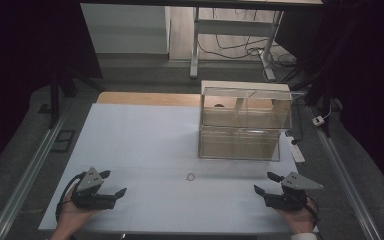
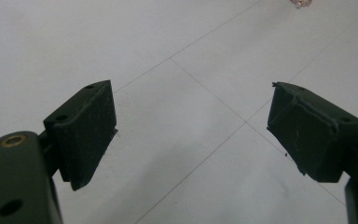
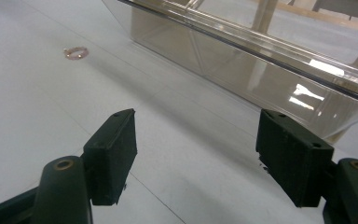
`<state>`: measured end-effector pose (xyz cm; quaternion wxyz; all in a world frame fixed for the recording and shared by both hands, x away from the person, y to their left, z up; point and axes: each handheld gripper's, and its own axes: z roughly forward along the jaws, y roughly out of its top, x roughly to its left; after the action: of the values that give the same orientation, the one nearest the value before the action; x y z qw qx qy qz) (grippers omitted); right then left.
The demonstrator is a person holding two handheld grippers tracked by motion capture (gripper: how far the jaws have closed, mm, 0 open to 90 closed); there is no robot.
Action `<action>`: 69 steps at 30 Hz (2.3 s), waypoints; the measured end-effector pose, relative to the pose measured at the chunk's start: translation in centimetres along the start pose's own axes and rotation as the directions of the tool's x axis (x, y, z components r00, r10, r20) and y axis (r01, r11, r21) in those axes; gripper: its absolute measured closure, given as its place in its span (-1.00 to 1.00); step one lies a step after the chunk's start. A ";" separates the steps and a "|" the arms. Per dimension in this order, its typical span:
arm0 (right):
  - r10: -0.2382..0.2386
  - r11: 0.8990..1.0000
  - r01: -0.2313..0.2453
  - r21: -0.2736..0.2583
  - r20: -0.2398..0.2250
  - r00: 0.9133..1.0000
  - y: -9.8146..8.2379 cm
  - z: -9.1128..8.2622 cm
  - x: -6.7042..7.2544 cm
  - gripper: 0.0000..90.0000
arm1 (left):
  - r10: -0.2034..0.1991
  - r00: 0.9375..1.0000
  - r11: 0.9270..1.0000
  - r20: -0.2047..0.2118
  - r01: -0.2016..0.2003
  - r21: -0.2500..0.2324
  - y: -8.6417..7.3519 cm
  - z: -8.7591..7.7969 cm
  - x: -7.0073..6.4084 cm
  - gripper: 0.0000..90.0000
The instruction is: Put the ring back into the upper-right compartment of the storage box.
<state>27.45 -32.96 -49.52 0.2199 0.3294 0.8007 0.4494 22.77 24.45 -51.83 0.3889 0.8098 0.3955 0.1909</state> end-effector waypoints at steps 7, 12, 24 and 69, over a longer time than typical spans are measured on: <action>0.005 1.000 -0.005 -0.016 -0.017 1.000 0.7 0.1 0.7 -0.35 | -0.006 1.000 1.000 -0.004 0.006 -0.003 -0.1 -0.2 -0.1 -0.64; 0.025 0.999 -0.026 -0.035 -0.031 0.999 1.3 0.1 0.9 -0.34 | -0.007 1.000 1.000 -0.004 0.007 -0.005 -0.1 -0.3 -0.1 -0.64; 0.004 0.999 -0.006 -0.047 -0.047 0.999 2.6 0.1 1.9 -0.33 | 0.000 1.000 1.000 -0.003 0.000 0.003 -0.3 -0.3 -0.3 -0.60; -0.086 0.996 0.090 0.018 -0.163 0.983 4.8 4.0 6.7 -0.33 | 0.027 1.000 0.999 -0.003 -0.027 0.026 -0.4 0.0 -0.4 -0.55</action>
<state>27.05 -24.03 -47.74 0.1693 0.2590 0.8353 0.4544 22.32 24.27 -52.18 0.3752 0.8197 0.3878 0.1924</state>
